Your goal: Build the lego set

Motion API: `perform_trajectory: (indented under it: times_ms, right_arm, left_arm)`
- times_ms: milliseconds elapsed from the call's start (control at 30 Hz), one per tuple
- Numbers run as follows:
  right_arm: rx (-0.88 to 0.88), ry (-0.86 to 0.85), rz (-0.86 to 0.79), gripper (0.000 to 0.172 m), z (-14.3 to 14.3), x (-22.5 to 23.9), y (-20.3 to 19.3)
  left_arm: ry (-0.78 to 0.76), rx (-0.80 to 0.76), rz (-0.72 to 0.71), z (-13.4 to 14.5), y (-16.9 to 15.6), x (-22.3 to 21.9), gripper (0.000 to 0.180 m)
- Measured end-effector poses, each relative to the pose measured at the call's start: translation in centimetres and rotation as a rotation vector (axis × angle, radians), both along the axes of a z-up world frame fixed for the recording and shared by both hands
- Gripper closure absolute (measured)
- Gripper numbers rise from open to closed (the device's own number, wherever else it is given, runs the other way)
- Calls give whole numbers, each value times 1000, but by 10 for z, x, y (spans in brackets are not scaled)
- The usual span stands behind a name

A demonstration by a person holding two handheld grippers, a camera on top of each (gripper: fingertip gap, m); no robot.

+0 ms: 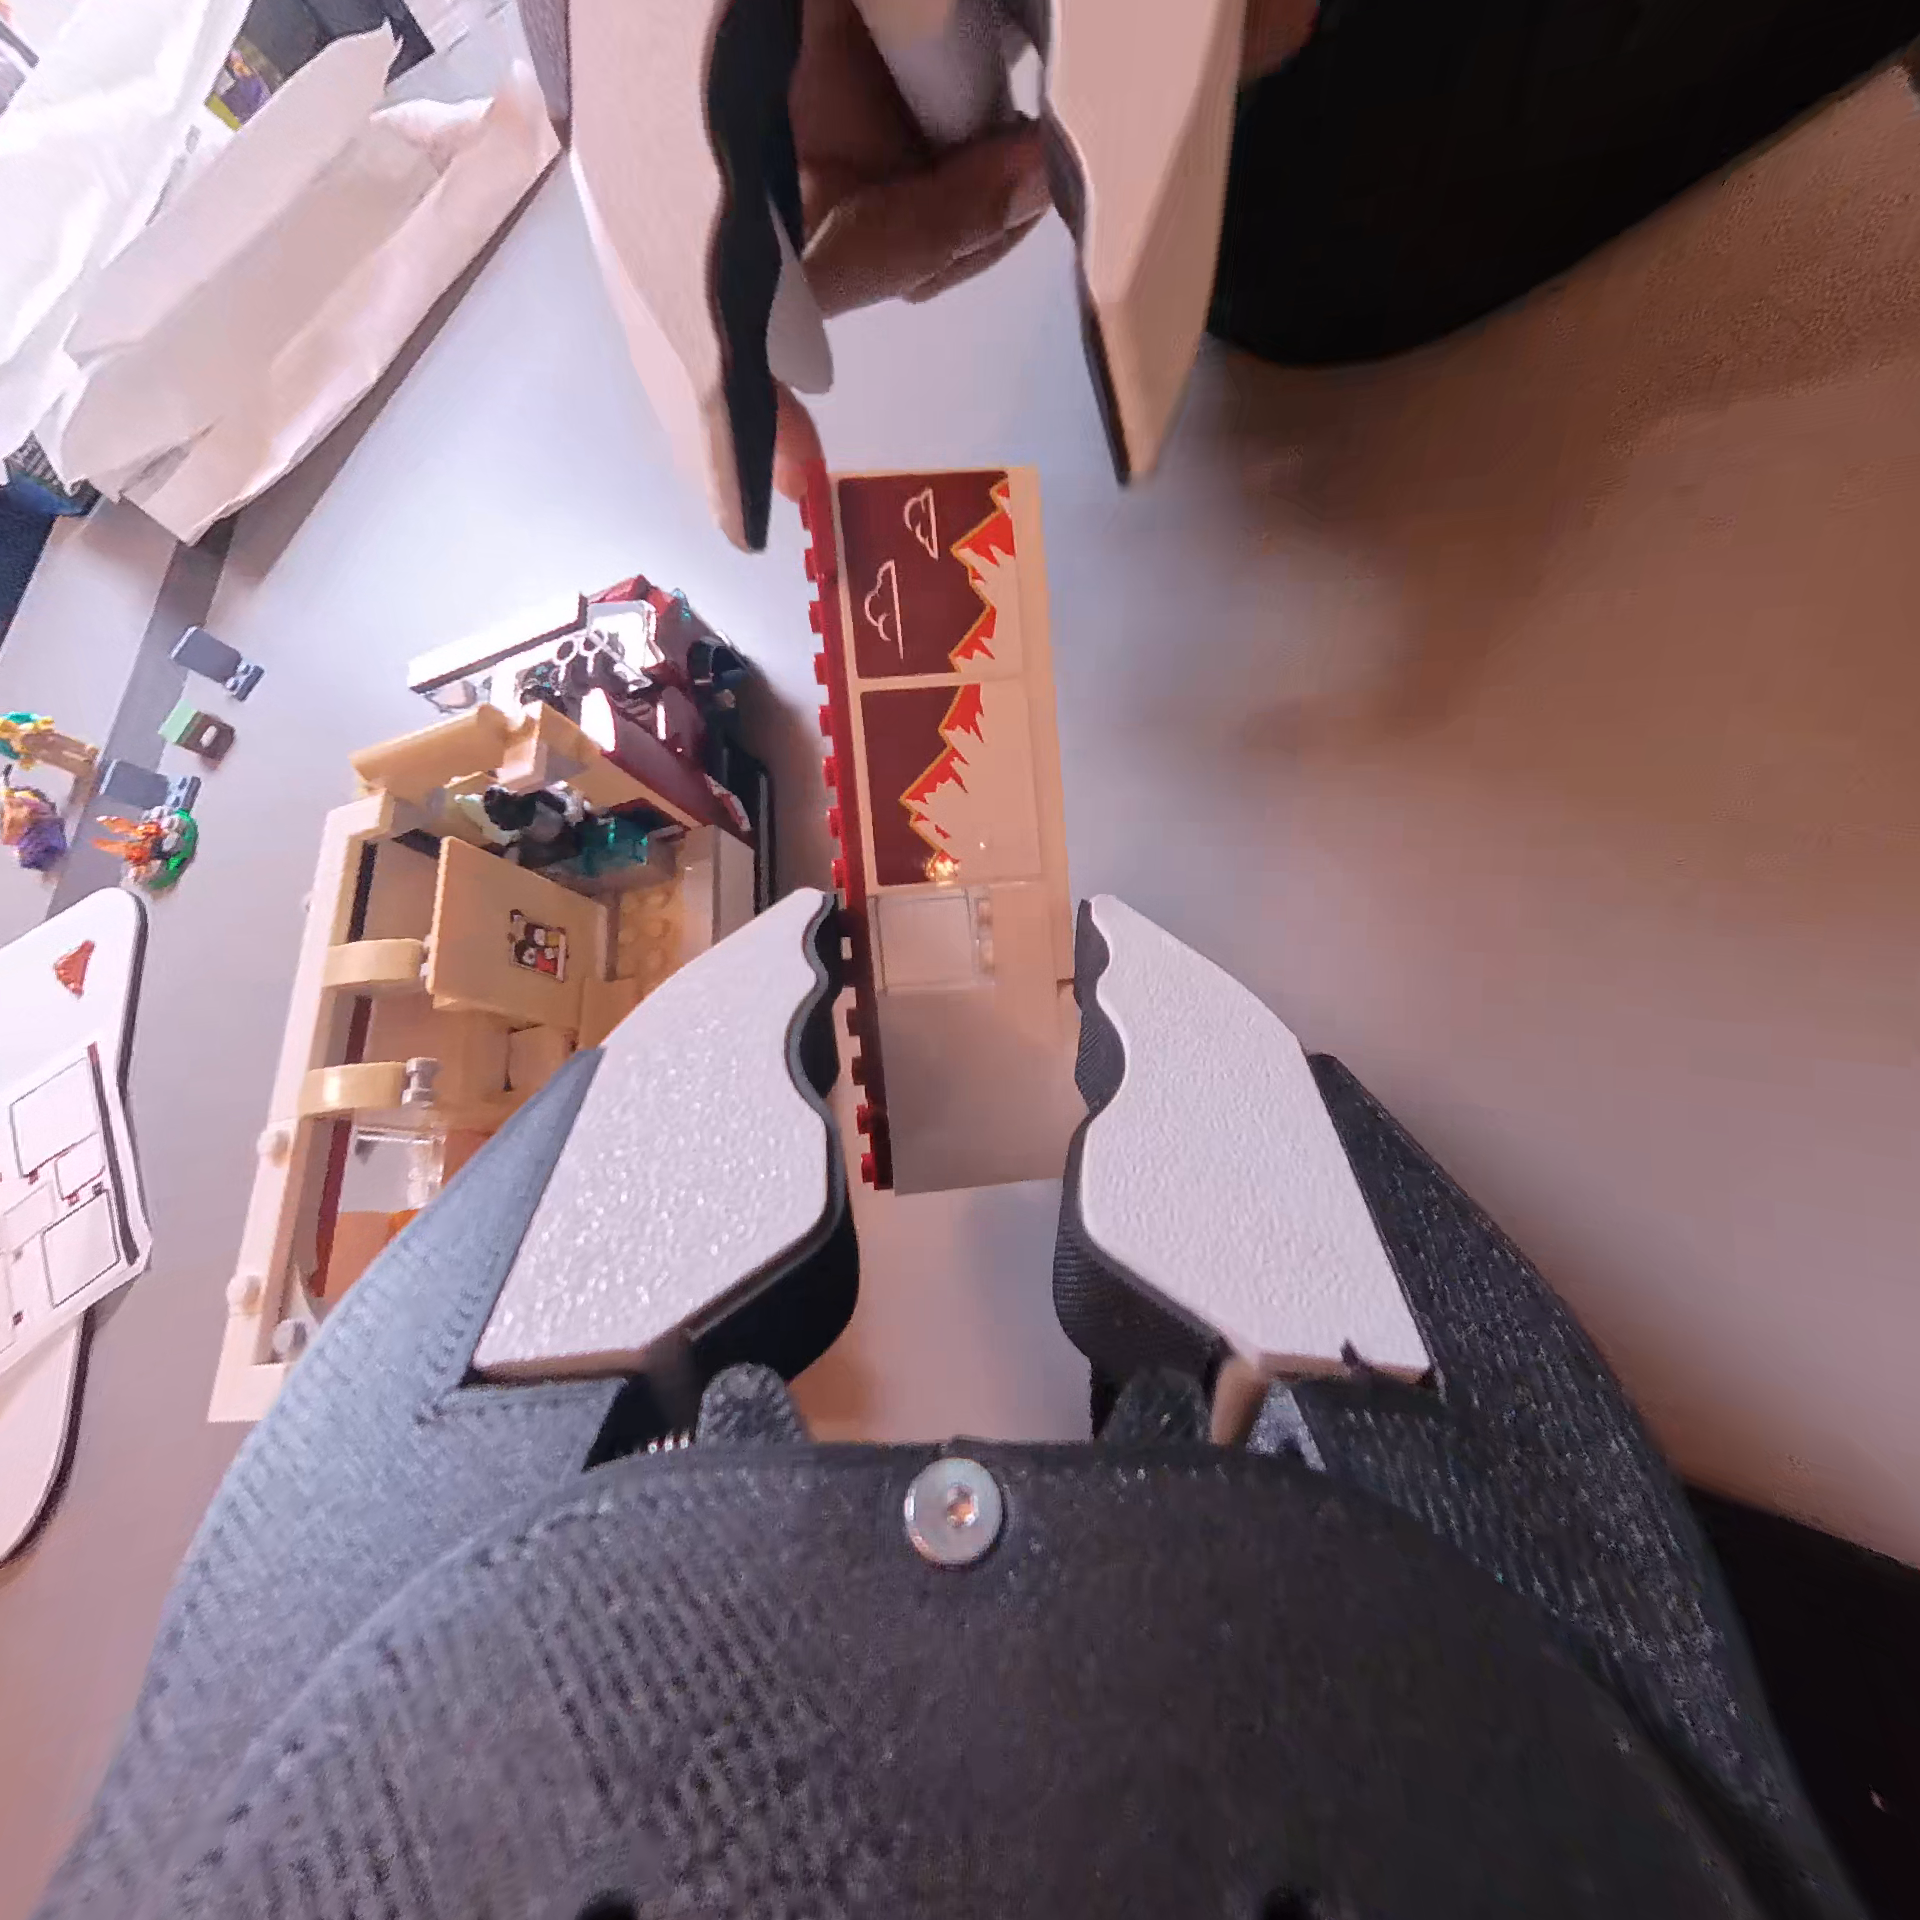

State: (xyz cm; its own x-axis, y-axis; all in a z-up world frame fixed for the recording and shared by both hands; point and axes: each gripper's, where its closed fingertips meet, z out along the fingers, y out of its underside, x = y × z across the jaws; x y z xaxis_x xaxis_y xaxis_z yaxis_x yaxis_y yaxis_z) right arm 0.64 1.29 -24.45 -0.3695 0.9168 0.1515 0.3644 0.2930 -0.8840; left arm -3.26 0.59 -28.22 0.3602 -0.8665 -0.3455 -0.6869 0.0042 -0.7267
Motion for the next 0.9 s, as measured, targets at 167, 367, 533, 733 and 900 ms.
perform_trajectory:
  times_ms: [167,367,533,733,900]
  right_arm:
    - [153,17,12,130,-2,-7,-2]
    - [145,25,18,131,0,-8,-4]
    - [116,15,-17,130,-6,-10,0]
    - [-337,-13,-115,125,9,-9,13]
    - [-432,-70,-175,155,0,-14,18]
  left_arm:
    - [-34,-22,-20,3,-4,3,137]
    - [-39,-30,-24,4,-5,2,137]
    - [-10,-5,-14,1,-2,-1,137]
    - [136,241,68,11,16,-13,137]
    - [213,384,72,19,19,-10,137]
